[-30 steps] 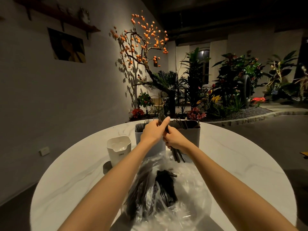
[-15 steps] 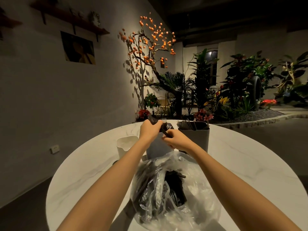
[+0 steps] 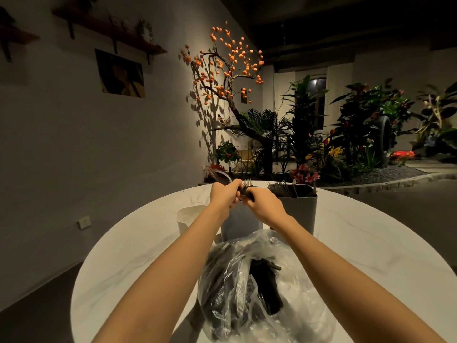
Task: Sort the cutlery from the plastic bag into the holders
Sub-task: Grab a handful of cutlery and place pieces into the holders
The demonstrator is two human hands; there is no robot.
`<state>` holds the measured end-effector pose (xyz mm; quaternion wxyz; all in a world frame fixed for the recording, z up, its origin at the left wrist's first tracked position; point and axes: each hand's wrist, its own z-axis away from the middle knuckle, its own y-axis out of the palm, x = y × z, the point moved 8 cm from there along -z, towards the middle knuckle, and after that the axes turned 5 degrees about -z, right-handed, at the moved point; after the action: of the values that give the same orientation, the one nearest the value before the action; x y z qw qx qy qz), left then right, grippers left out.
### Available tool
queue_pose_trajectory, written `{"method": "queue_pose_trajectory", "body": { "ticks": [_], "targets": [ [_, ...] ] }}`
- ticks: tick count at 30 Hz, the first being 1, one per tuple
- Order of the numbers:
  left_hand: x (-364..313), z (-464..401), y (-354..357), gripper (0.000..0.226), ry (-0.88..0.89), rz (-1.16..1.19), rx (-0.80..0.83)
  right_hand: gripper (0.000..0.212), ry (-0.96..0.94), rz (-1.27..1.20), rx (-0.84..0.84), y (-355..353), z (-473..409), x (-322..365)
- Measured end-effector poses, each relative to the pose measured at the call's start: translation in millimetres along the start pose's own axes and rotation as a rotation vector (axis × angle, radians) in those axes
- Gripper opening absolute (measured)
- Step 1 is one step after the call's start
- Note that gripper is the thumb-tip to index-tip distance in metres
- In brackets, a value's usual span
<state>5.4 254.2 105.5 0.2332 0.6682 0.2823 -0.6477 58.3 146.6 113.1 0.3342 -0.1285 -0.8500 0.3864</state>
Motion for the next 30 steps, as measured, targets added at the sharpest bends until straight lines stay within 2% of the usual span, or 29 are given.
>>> {"method": "queue_pose_trajectory", "body": {
  "ticks": [2, 6, 9, 17, 22, 30],
  "targets": [
    [1, -3, -7, 0.014, 0.002, 0.067, -0.048, 0.020, 0.037, -0.031, -0.017, -1, -2, -6],
    [-4, -10, -28, 0.019, 0.042, 0.184, -0.188, 0.020, 0.106, -0.159, -0.098, -8, -7, -20],
    [-10, -17, -39, 0.023, 0.096, 0.187, -0.272, 0.020, 0.137, -0.200, -0.200, -17, -9, -28],
    [-34, -18, -32, 0.023, 0.277, -0.050, -0.317, 0.017, 0.171, -0.236, -0.254, -21, -16, -35],
    [-31, -27, -13, 0.027, 0.301, -0.277, -0.236, 0.020, 0.167, -0.259, -0.238, -16, -22, -39],
    [-22, -28, 9, 0.031, 0.362, -0.699, -0.249, 0.020, 0.199, -0.358, -0.299, -15, -20, -53]
  ]
}}
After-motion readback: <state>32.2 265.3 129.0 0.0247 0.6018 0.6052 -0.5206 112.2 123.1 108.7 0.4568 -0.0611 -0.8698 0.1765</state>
